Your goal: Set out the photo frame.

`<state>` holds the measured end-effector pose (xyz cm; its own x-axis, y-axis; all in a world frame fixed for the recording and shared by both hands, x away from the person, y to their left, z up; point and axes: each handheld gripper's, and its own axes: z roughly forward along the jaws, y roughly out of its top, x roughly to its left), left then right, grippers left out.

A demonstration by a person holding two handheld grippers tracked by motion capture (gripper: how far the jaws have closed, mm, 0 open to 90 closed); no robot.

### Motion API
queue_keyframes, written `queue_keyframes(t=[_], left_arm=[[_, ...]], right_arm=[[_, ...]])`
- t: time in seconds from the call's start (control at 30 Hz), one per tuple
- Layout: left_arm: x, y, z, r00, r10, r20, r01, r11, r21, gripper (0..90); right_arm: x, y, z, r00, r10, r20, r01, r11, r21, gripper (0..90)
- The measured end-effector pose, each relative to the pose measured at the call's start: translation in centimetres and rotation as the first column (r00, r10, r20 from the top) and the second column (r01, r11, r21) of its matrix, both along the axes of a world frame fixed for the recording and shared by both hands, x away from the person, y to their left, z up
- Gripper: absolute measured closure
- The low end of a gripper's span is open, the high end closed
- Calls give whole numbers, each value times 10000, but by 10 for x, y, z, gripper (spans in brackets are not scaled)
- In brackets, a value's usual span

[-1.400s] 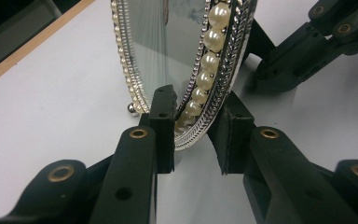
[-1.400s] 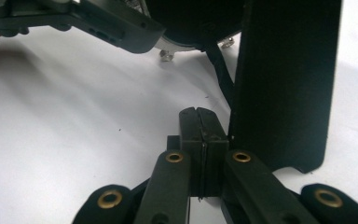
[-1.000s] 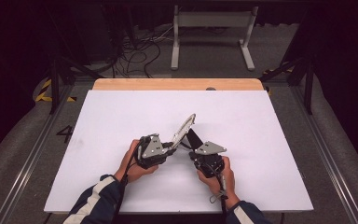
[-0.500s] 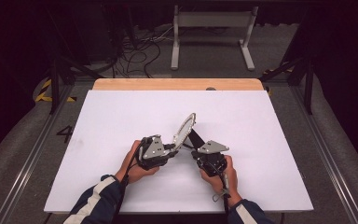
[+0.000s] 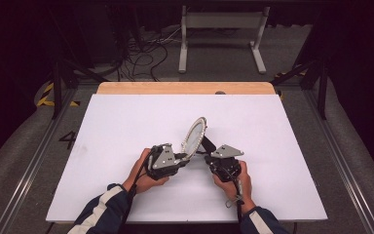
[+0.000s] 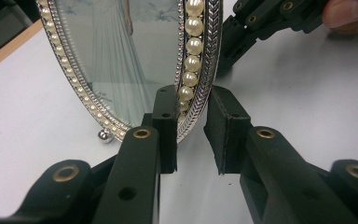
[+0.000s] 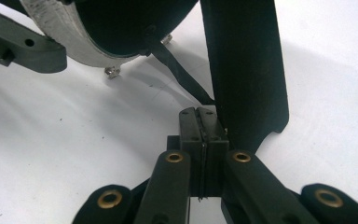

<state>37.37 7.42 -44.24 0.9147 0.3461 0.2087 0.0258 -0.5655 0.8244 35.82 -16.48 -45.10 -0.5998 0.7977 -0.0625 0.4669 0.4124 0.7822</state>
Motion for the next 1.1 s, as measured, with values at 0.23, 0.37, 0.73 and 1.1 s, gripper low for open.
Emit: queue_keyframes(t=[0.23, 0.37, 0.73, 1.1], left_arm=[[1, 0, -1, 9999, -31, -109, 30, 9999, -125, 740], [0, -1, -2, 10000, -3, -18, 3, 9999, -136, 741], [1, -3, -5, 9998, -47, -174, 45, 9999, -143, 734], [3, -5, -8, 9995, -126, -285, 120, 9997, -192, 740]], right_arm=[[1, -1, 0, 10000, 11, 43, -11, 10000, -44, 900], [3, -2, 0, 10000, -50, 45, 50, 10000, -84, 900], [7, -7, -2, 9998, -93, 171, 94, 9999, -70, 900], [13, -10, -3, 9997, -188, 141, 188, 9998, -49, 900]])
